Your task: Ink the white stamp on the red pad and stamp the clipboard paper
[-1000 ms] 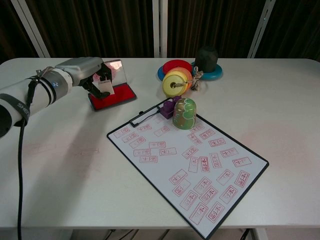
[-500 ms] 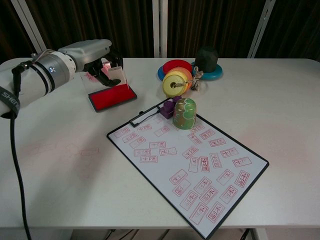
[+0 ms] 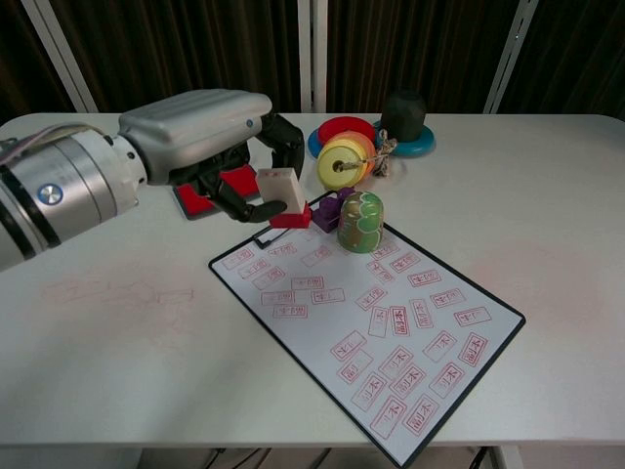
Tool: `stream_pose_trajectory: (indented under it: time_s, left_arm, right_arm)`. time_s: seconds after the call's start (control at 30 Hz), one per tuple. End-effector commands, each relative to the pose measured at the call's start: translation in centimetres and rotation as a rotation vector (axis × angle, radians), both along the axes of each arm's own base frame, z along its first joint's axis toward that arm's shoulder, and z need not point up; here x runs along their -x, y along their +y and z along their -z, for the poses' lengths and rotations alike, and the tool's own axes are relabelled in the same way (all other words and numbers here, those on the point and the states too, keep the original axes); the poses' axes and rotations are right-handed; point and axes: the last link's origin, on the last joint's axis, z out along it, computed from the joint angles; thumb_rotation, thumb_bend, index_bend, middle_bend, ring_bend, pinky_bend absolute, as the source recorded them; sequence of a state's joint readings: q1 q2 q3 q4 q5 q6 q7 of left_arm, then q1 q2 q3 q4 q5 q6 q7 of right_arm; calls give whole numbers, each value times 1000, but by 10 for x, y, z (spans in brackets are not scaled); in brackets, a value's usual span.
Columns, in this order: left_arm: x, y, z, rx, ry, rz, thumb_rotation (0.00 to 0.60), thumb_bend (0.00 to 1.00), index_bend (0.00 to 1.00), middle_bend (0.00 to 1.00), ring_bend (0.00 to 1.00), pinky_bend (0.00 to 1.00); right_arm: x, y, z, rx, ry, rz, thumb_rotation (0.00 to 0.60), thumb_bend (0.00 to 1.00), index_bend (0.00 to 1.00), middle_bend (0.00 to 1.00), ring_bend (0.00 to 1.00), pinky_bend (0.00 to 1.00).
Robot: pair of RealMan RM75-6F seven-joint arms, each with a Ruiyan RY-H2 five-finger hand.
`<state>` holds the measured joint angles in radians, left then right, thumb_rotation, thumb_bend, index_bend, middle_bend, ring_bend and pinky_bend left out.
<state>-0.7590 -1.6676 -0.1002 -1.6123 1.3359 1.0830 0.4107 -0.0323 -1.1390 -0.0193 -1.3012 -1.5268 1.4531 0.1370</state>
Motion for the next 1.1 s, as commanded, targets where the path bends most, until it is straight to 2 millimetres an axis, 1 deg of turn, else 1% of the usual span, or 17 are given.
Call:
stream_pose_trajectory:
  time_s: [0.03, 0.23, 0.37, 0.47, 0.9, 1.1]
  left_arm:
    - [3, -16, 13, 17, 26, 26, 600, 444, 627, 626, 1000, 1000]
    - [3, -37, 23, 50, 28, 57, 600, 444, 627, 627, 1000, 1000]
    - [7, -44, 31, 48, 36, 68, 600, 443, 627, 627, 1000, 1000]
    - [10, -46, 39, 40, 48, 64, 600, 444, 627, 627, 1000, 1000]
    - [10, -53, 65, 13, 86, 88, 600, 447, 627, 626, 1000, 1000]
    - [11, -50, 75, 11, 110, 78, 600, 447, 626, 625, 1000, 1000]
  right_arm:
    - [1, 1, 0, 2, -2, 3, 600, 254, 0, 0, 0, 0]
    - [5, 1, -3, 9, -3, 13, 600, 255, 0, 0, 0, 0]
    - [5, 1, -2, 5, -2, 10, 600, 254, 0, 0, 0, 0]
    - [6, 2, -1, 2, -3, 12, 600, 254, 0, 0, 0, 0]
    - [8, 2, -3, 8, 2, 25, 600, 255, 0, 0, 0, 0]
    - [9, 4, -3, 5, 2, 32, 600, 255, 0, 0, 0, 0]
